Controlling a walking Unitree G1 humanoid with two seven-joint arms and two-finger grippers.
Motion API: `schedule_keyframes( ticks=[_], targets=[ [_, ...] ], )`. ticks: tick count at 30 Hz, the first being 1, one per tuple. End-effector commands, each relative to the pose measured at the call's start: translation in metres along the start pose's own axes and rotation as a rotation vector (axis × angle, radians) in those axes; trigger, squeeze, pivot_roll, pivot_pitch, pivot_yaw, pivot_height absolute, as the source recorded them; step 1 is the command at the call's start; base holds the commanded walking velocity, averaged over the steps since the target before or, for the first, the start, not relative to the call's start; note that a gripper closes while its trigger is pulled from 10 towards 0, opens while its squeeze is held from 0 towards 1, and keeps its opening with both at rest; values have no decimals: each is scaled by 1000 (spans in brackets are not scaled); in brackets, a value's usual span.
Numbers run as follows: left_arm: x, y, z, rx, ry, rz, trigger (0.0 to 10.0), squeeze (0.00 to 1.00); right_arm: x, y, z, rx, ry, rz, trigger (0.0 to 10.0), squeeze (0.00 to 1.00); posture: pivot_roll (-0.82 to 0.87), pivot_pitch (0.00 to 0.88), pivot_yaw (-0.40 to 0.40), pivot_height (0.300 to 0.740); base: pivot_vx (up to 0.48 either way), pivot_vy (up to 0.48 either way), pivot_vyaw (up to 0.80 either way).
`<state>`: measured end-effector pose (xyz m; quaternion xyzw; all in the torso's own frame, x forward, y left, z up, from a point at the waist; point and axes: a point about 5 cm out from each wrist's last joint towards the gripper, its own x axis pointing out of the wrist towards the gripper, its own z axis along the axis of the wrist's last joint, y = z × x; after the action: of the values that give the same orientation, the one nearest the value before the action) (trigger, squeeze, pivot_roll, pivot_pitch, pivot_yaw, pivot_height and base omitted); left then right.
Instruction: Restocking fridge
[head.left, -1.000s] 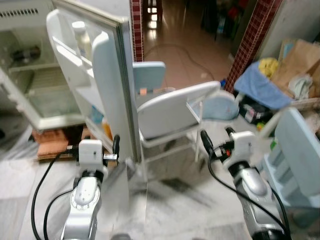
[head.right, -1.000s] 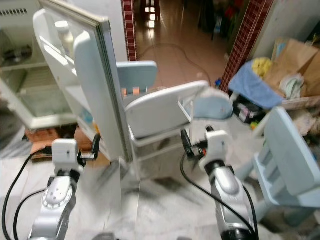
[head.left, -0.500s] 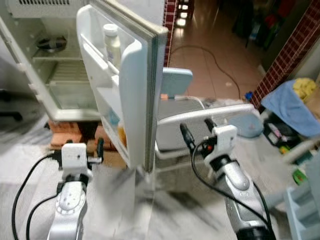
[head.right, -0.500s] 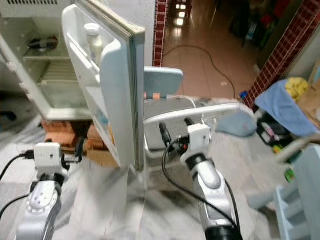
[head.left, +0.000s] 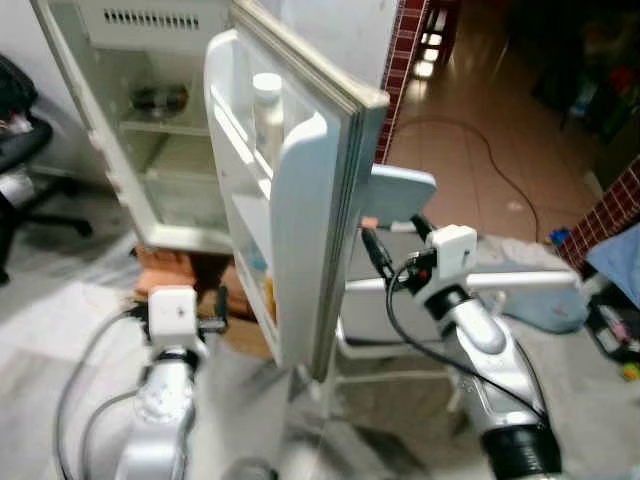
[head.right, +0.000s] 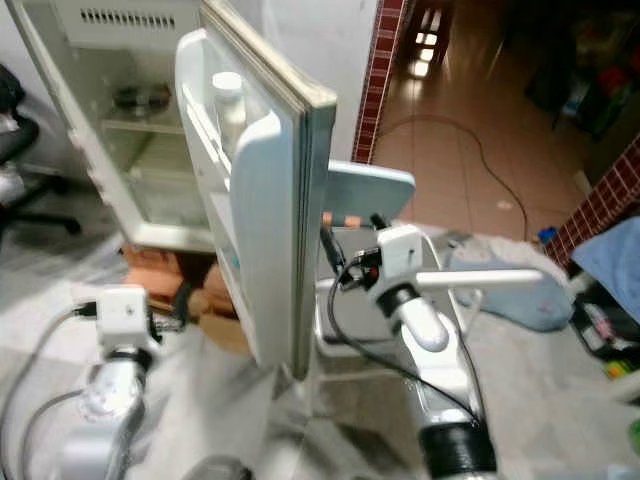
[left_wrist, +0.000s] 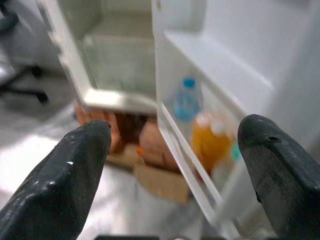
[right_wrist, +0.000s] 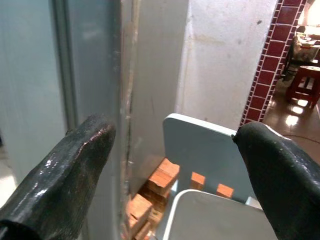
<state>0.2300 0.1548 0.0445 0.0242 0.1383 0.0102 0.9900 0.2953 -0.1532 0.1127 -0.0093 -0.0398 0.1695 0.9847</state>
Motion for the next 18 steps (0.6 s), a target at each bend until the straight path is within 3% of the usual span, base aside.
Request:
schedule_keyframes(
  ticks=[1, 7, 10, 14, 15, 16, 17, 18],
  targets=[
    [-1, 5, -7, 18, 47, 0, 10000, 0, 13, 5, 11, 3, -48, 19, 10000, 0, 121, 0, -46, 740, 0, 0, 800],
    [0, 8, -7, 48, 51, 18, 10000, 0, 31, 12, 29, -20, -103, 54, 10000, 0, 130, 0, -47, 740, 0, 0, 555],
    [2, 7, -6, 48, 56, 10, 10000, 0, 50, 30, 49, 60, -170, 115, 10000, 0, 138, 0, -46, 740, 0, 0, 0],
    [2, 6, -5, 61, 55, -2, 10000, 0, 51, 67, 69, 218, -212, 385, 10000, 0, 143, 0, -47, 740, 0, 0, 0],
    [3, 6, -5, 61, 56, -2, 10000, 0, 42, 83, 76, 325, -203, 555, 10000, 0, 144, 0, -47, 740, 0, 0, 0],
    [3, 6, -5, 61, 56, -2, 10000, 0, 42, 83, 76, 325, -203, 555, 10000, 0, 144, 0, -47, 740, 0, 0, 0],
    [3, 6, -5, 63, 59, -7, 10000, 0, 28, 93, 80, 389, -199, 695, 10000, 0, 145, 0, -49, 740, 0, 0, 0],
    [3, 6, -6, 63, 60, -8, 10000, 0, 24, 94, 79, 388, -193, 713, 10000, 0, 142, 0, -49, 740, 0, 0, 0]
  ],
)
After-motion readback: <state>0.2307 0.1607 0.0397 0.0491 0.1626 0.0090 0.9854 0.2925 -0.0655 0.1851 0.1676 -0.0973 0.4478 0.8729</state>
